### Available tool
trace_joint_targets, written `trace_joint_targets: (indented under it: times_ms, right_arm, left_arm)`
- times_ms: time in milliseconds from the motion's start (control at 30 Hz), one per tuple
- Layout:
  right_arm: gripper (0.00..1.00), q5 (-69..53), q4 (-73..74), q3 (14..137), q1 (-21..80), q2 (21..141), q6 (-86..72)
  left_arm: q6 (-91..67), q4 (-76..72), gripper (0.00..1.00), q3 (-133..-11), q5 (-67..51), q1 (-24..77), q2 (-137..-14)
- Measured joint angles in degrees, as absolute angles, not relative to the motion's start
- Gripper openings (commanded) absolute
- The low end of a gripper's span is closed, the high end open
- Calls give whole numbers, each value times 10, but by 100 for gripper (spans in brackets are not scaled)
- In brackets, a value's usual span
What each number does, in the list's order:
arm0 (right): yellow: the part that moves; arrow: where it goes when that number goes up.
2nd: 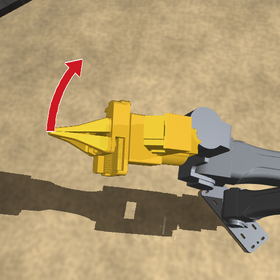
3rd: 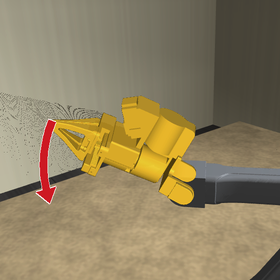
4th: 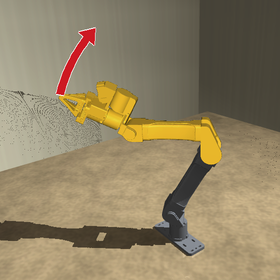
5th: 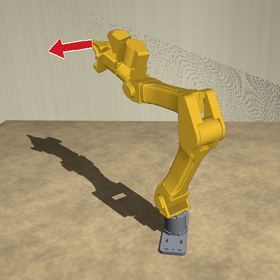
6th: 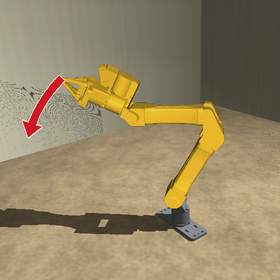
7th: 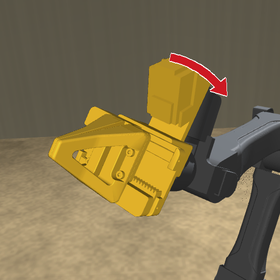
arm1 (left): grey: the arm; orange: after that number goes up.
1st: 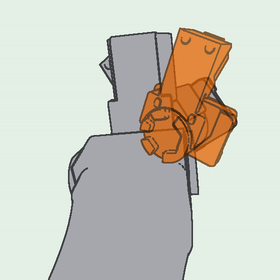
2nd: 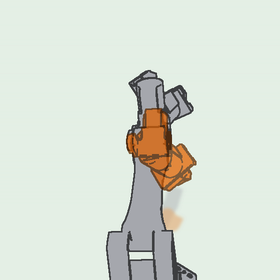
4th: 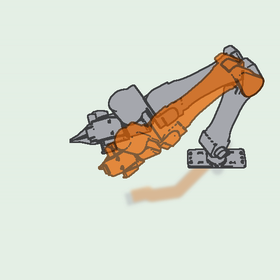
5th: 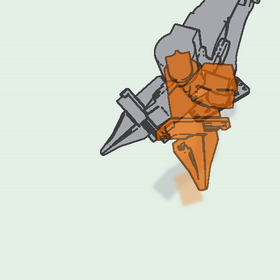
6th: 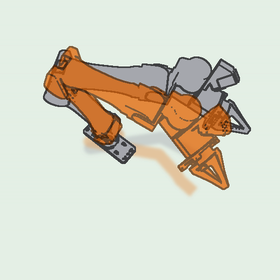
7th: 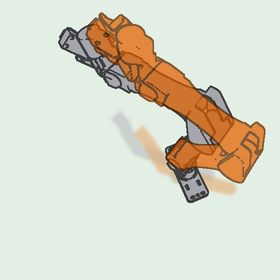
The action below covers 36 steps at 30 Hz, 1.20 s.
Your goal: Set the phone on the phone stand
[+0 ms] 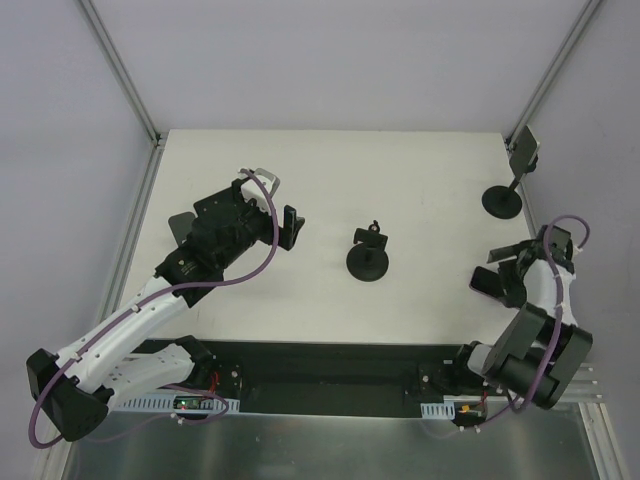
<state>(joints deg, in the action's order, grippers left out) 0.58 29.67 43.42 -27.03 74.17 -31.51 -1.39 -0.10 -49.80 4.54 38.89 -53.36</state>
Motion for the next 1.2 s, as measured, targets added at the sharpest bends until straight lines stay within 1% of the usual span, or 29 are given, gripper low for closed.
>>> trace_joint_targets:
  times_ms: [100,200,300,367,400,433,600,700,967,1200]
  right_arm:
    - [96,7,292,390,-342,668,-324]
    - [96,13,293,361,-397,628,-326]
    - [96,12,292,346,-431,617,-328]
    - [96,11,287,344,-440,622,-330]
    - [96,9,283,344,-441,627,-330]
    - [96,5,274,344,-442,637,-331]
    - [96,-10,236,345,-437,701,-342]
    - [96,-8,223,366,-418,729,-343]
    - [96,9,220,457,-330,814,-329]
    - [96,14,250,532,-279,879,-306]
  left_arm:
    - [-18,-1,91,-498,44,389,-536]
    - [-22,-1,91,-498,44,389,-536]
    - [-22,-1,92,-498,44,389,-536]
    - [-22,-1,95,-498,44,389,-536]
    - [-22,-1,99,-498,44,389,-536]
    - [-23,-1,99,-498,45,389,-536]
    - [-26,-1,99,-498,45,389,-536]
    - [-26,-1,99,-498,45,389,-536]
    - [-26,-1,99,-498,47,389,-534]
    - [-26,-1,99,-498,50,389,-532]
